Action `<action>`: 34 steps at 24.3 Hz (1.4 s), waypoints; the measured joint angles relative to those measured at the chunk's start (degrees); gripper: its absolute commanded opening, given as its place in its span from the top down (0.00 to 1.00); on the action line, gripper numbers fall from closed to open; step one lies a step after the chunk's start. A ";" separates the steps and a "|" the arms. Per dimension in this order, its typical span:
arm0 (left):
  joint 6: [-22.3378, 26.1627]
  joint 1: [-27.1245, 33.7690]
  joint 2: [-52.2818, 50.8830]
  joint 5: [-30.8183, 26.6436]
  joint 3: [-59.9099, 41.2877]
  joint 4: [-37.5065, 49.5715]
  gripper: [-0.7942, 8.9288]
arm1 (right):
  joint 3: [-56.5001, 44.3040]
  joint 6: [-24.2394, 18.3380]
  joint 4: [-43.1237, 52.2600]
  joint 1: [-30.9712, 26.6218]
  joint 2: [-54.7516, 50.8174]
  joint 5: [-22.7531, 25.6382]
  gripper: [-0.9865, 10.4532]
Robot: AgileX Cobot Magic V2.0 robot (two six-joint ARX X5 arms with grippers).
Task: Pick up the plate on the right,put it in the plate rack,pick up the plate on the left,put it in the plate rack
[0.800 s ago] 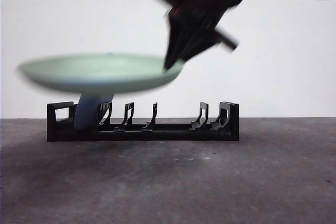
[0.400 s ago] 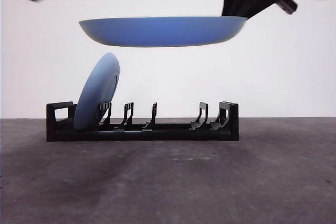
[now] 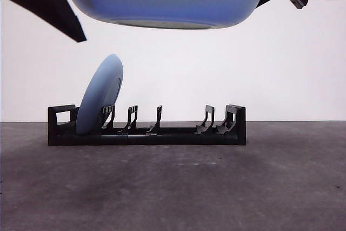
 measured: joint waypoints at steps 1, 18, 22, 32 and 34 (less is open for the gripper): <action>0.13 0.00 0.00 -0.02 0.00 0.17 0.68 | 0.00 0.00 -0.11 0.00 -0.02 -0.02 0.92; 1.09 -0.52 -0.02 0.31 -0.02 -0.20 0.93 | 0.00 0.94 -0.74 -0.48 -0.02 1.18 0.92; 1.18 -0.68 -0.02 0.31 0.00 -0.17 0.93 | 0.00 0.98 -0.48 -0.48 -0.02 1.20 0.91; -7.08 -0.42 0.00 8.46 0.00 -0.13 0.93 | 0.26 0.37 4.17 -0.46 -1.18 0.11 0.60; -8.57 -0.39 0.02 9.84 -0.02 0.66 0.93 | 1.70 0.22 4.76 -0.76 -2.51 0.31 0.60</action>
